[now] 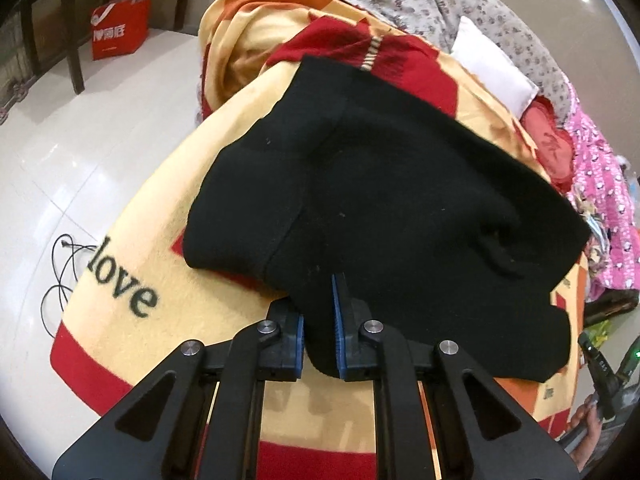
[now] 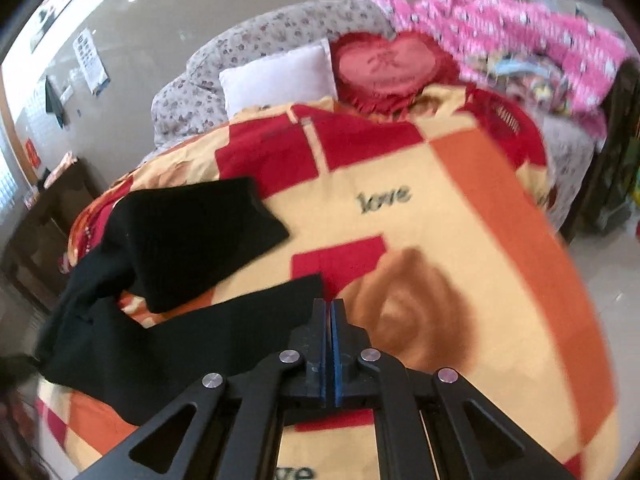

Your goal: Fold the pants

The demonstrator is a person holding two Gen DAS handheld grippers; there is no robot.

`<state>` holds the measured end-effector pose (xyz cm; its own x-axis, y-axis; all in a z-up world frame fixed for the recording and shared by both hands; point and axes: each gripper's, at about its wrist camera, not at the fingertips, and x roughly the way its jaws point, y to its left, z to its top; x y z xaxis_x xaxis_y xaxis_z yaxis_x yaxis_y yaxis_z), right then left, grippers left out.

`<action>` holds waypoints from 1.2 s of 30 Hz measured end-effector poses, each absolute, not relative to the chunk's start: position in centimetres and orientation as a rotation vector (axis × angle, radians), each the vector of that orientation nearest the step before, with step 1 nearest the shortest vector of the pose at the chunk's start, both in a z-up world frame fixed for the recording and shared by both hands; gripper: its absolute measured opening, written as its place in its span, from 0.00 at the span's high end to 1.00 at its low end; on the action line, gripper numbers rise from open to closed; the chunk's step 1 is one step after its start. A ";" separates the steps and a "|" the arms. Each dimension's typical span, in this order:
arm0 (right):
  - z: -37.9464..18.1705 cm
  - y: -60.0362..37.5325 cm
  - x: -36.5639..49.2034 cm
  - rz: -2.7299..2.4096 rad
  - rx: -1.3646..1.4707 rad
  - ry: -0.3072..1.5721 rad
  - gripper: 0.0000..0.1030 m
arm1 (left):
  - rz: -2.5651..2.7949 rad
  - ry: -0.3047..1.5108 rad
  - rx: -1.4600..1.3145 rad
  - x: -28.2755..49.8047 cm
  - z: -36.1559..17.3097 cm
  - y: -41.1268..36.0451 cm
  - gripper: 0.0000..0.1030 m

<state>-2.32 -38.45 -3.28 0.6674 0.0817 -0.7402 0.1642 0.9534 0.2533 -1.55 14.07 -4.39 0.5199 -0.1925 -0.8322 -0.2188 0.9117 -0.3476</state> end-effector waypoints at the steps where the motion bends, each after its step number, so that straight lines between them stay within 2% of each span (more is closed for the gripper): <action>1: -3.7 -38.1 -1.9 -0.043 0.302 0.865 0.89 | 0.017 1.035 -0.444 -1.6 -4.6 14.1 0.90; 4: -4.9 -37.3 -1.2 -0.046 0.265 0.892 0.55 | 0.015 1.027 -0.438 -1.8 -4.4 14.0 0.89; 5: -5.2 -37.2 -1.0 -0.051 0.266 0.897 0.54 | 0.014 1.025 -0.437 -1.9 -4.3 14.1 0.89; 8: -5.8 -36.7 -0.2 -0.032 0.252 0.876 0.55 | 0.017 1.032 -0.441 -1.8 -4.4 14.2 0.90; 9: -5.8 -36.6 -0.2 -0.023 0.253 0.869 0.58 | 0.019 1.035 -0.444 -1.9 -4.5 14.2 0.89; 10: -5.9 -36.3 -0.1 -0.008 0.250 0.862 0.70 | 0.020 1.037 -0.445 -1.9 -4.6 14.2 0.89; 11: -6.0 -36.0 -0.1 -0.009 0.231 0.855 0.87 | 0.024 1.038 -0.444 -1.9 -4.6 14.1 0.89; 12: -5.9 -35.8 -0.1 -0.006 0.210 0.847 0.91 | 0.031 1.035 -0.436 -1.9 -4.4 14.0 0.90; 19: -4.2 -37.6 -2.2 -0.090 0.155 0.830 0.92 | 0.048 1.019 -0.374 -2.3 -3.9 12.9 0.88; 24: -5.5 -37.8 -1.5 -0.118 0.173 0.879 0.92 | 0.059 1.040 -0.426 -2.4 -4.8 14.0 0.79; 27: -4.2 -38.1 -1.6 -0.150 0.188 0.854 0.85 | 0.061 1.043 -0.422 -3.1 -3.9 14.8 0.74; 32: -1.4 -35.1 -1.2 -0.002 0.186 0.788 0.69 | 0.139 0.987 -0.347 -4.4 -1.6 15.4 0.73; 36: -2.1 -30.7 0.6 0.154 0.142 0.835 0.67 | 0.118 0.940 -0.354 -4.5 0.1 15.7 0.73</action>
<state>0.60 -30.71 -2.12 0.6612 0.1913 -0.7254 -0.0801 0.9794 0.1852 -4.54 15.68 0.07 0.5884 -0.0535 -0.8068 -0.2515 0.9362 -0.2456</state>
